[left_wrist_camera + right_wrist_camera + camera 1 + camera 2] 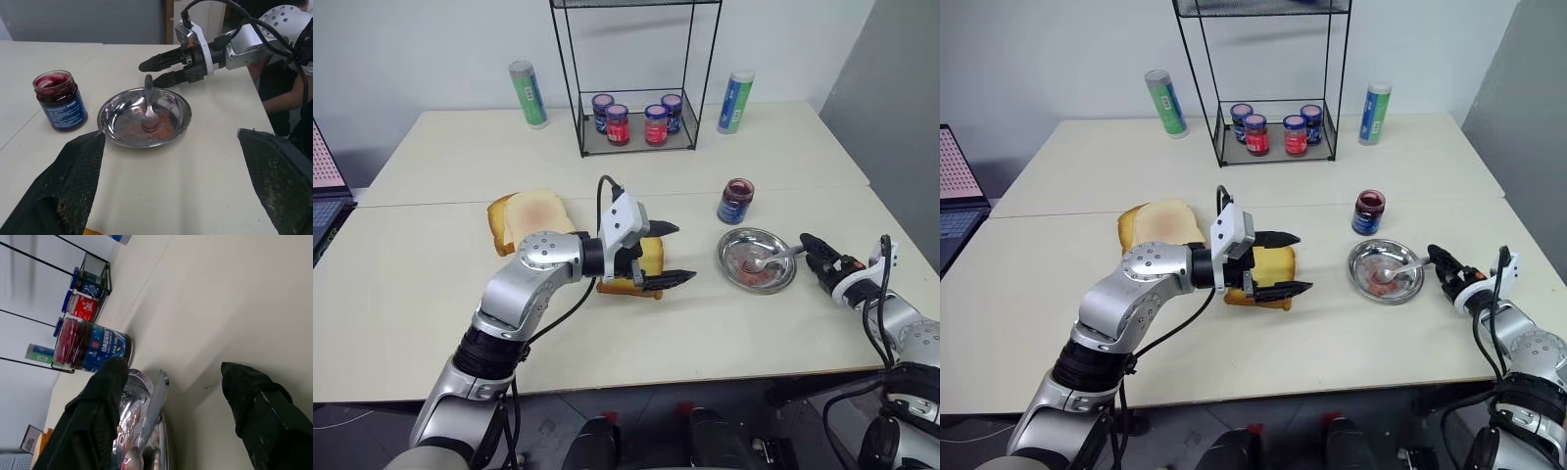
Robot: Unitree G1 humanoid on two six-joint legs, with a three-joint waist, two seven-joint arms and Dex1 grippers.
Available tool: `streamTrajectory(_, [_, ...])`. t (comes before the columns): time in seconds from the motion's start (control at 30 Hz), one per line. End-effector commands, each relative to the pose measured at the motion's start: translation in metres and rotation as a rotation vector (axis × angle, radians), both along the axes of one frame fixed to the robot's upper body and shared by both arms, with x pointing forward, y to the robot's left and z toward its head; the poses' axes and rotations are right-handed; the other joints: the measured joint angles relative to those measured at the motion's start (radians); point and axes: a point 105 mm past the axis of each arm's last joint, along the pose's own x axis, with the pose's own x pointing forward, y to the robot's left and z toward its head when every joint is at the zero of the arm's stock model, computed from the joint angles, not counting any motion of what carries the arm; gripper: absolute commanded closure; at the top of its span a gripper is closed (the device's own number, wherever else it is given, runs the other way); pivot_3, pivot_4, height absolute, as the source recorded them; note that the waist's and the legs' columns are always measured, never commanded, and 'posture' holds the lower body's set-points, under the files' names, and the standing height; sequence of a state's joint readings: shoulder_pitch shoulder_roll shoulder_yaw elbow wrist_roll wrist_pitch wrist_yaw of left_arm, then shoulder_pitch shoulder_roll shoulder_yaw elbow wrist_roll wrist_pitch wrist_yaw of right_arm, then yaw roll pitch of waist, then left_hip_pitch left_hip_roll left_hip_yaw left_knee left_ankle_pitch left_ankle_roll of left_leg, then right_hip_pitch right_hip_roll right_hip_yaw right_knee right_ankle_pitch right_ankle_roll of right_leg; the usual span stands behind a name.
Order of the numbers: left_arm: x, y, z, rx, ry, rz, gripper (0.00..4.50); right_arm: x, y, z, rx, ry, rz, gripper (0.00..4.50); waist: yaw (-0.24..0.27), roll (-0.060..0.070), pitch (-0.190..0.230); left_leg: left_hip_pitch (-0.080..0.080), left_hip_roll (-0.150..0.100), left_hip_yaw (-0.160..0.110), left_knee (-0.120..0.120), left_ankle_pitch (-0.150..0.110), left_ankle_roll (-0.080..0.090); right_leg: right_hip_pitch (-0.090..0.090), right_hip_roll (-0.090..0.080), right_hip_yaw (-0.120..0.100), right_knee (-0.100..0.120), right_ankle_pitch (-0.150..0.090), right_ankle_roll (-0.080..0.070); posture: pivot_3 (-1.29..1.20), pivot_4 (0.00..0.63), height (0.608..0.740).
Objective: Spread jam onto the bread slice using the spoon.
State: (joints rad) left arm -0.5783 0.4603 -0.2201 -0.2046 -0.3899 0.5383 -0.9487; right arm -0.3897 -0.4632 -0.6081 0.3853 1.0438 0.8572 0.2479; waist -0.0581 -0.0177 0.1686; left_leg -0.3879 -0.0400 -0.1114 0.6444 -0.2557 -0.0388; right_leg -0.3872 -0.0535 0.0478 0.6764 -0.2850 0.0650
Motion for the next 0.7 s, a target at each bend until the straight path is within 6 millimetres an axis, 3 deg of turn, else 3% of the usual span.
streamTrajectory(0.03, [-0.0031,-0.0021,0.0147,-0.013,-0.061,-0.012,0.0,0.0073,0.009,0.0042,0.008,-0.018,0.018,1.36,-0.002,0.0,0.0,0.0,0.0,0.0,0.0,0.0,0.0,0.0,0.0,0.0,0.0,0.0,0.0,0.0,0.15,0.74])
streamTrajectory(0.3, [-0.0018,-0.0007,0.0153,-0.012,-0.066,-0.005,0.0,0.0099,0.0127,0.0061,0.007,-0.026,0.034,1.36,-0.008,0.0,0.0,0.001,0.0,0.001,-0.001,0.0,0.0,0.0,0.0,0.001,0.0,0.0,0.0,0.0,0.15,0.74])
streamTrajectory(0.4, [-0.0018,-0.0001,0.0147,-0.011,-0.068,0.0,0.0,0.0099,0.013,0.0102,0.009,-0.04,0.041,1.92,-0.008,0.0,0.0,0.001,0.0,0.001,-0.001,0.0,0.0,0.0,0.0,0.001,0.0,0.0,0.0,0.0,0.15,0.74])
streamTrajectory(0.63, [-0.002,-0.0001,0.0142,-0.012,-0.07,0.003,0.0,0.0105,0.015,0.0108,0.005,-0.041,0.054,3.8,0.001,0.0,0.0,0.001,0.0,0.0,-0.001,0.0,0.0,0.0,0.0,0.001,0.0,0.0,0.0,0.0,0.15,0.74])
streamTrajectory(0.7, [-0.0017,0.0001,0.0144,-0.014,-0.071,0.007,0.0,0.0114,0.0147,0.0106,0.0,-0.039,0.054,4.08,0.001,0.0,0.0,0.001,0.0,0.0,-0.001,0.0,0.0,0.0,0.0,0.001,0.0,0.0,0.0,0.0,0.15,0.74])
